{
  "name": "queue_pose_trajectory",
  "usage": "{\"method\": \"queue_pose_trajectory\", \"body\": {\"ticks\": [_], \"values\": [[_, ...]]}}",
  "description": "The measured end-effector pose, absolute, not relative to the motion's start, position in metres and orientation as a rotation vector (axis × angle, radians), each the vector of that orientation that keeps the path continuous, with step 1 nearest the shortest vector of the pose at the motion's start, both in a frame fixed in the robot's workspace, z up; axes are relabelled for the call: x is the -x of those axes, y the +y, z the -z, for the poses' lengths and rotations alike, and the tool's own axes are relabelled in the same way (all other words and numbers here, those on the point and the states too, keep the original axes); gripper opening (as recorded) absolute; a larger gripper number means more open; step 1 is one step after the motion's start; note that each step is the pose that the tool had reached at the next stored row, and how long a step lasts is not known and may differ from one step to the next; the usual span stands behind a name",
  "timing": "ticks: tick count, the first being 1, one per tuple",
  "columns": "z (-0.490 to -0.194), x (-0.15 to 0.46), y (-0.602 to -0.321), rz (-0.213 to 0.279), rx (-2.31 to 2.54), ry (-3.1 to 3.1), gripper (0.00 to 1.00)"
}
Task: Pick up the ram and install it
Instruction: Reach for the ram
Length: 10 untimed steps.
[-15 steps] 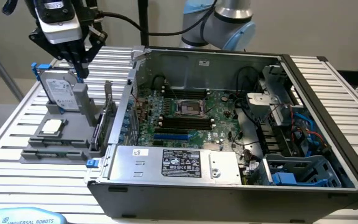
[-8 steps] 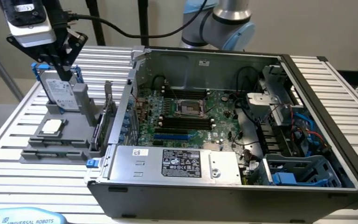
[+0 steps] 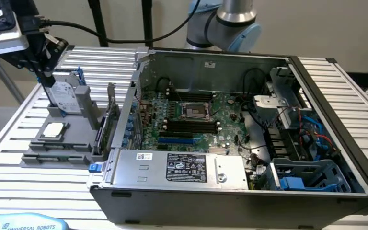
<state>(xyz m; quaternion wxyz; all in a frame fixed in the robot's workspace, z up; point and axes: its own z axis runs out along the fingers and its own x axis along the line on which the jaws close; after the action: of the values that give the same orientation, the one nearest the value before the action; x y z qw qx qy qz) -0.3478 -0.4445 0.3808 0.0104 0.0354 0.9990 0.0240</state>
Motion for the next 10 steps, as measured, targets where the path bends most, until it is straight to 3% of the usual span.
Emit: {"method": "queue_pose_trajectory", "body": {"ticks": [10], "values": [[-0.365, 0.391, -0.448, -0.075, -0.11, 3.118, 0.11]]}}
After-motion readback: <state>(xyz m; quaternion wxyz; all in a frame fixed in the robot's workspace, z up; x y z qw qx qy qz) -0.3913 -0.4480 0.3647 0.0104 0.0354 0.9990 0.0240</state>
